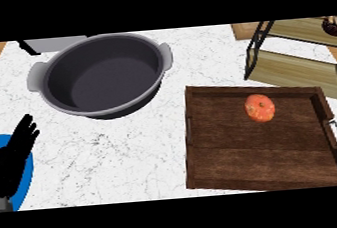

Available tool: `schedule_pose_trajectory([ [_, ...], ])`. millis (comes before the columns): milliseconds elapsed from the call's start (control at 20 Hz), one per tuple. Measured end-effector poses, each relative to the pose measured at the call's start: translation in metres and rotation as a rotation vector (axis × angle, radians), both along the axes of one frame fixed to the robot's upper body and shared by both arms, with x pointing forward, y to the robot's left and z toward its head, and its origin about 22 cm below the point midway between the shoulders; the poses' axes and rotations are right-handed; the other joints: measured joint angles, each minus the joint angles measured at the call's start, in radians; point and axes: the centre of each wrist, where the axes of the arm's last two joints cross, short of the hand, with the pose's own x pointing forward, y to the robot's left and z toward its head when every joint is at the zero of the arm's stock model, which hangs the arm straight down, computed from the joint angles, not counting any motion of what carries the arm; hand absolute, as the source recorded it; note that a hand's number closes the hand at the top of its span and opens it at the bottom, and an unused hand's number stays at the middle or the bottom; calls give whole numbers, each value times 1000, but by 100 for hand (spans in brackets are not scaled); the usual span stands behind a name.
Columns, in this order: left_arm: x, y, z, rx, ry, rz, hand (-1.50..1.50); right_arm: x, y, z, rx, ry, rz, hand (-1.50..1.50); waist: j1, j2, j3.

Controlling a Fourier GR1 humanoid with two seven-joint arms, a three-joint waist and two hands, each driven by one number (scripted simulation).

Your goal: Pick the cupcake from the tray and place it in the tiered shelf

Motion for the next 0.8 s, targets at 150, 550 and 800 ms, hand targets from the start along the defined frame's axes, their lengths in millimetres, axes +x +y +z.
schedule_pose_trajectory([
  [150, -1, -1, -2, 2, -4, 4, 0, -29, -23, 15, 31, -39, -18, -150, -4, 0, 0],
  [550, -2, -3, -3, 4, -1, 17, 0, -143, -96, 59, 52, -23, -116, -150, -23, -2, 1],
  [800, -6, -2, 0, 5, -1, 30, 0, -214, -128, 79, 36, 18, -111, -150, -36, -4, 2],
])
